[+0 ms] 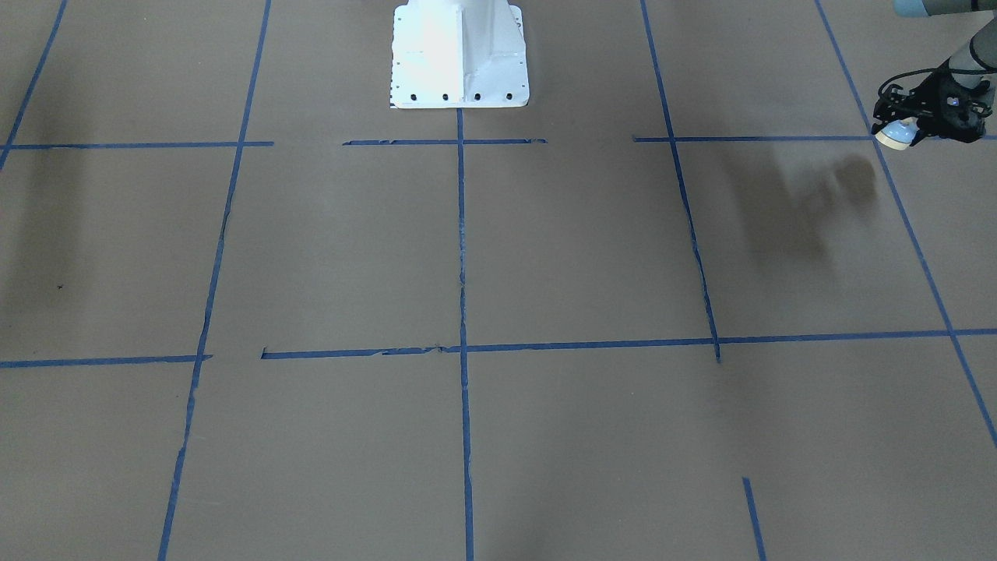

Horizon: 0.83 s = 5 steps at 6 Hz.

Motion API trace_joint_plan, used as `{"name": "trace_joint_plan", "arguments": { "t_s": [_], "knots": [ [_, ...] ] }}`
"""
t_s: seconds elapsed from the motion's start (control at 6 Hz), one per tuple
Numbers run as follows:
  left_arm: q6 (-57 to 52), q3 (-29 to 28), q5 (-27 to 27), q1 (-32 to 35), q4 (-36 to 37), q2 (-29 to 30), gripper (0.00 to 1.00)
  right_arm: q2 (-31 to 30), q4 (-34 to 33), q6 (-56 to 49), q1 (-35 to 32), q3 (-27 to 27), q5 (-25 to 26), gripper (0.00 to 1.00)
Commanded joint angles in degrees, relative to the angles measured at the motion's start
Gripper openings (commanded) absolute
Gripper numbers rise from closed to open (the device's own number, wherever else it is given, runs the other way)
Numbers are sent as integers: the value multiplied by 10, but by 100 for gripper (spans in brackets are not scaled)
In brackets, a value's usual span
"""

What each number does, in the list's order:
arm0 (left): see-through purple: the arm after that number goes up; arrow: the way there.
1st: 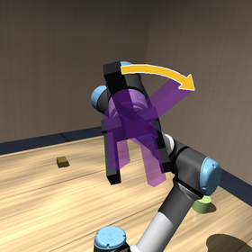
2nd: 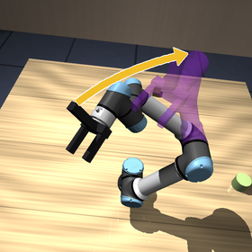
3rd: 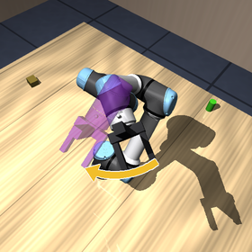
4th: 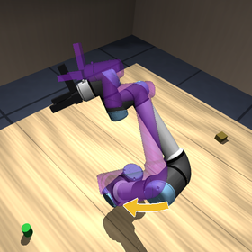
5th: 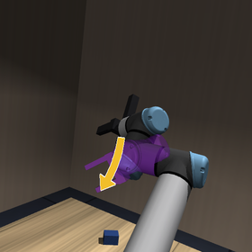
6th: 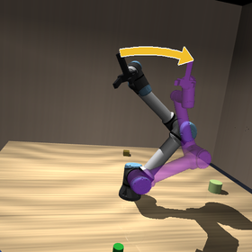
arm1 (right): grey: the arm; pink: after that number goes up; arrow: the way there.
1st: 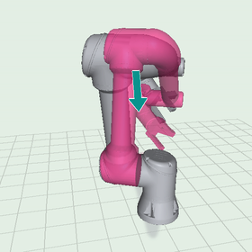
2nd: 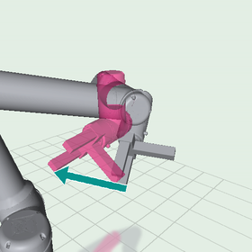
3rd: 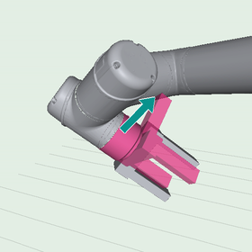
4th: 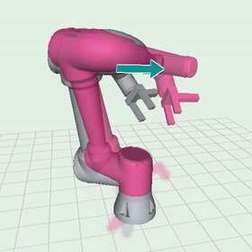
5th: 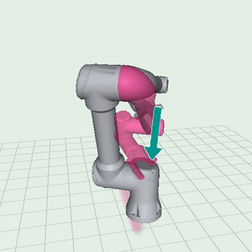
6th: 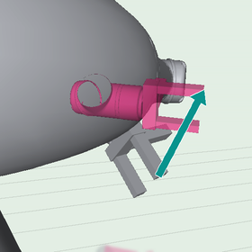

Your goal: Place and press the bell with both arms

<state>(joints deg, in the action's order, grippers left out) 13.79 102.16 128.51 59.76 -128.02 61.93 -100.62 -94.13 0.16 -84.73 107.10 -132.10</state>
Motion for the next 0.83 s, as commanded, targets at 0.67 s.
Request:
{"name": "trace_joint_plan", "arguments": {
  "t_s": [0.67],
  "knots": [
    [221, 16, 1, -15, 210, 334, 2, -1, -1, 1, 0, -4, -1, 100]
  ]
}}
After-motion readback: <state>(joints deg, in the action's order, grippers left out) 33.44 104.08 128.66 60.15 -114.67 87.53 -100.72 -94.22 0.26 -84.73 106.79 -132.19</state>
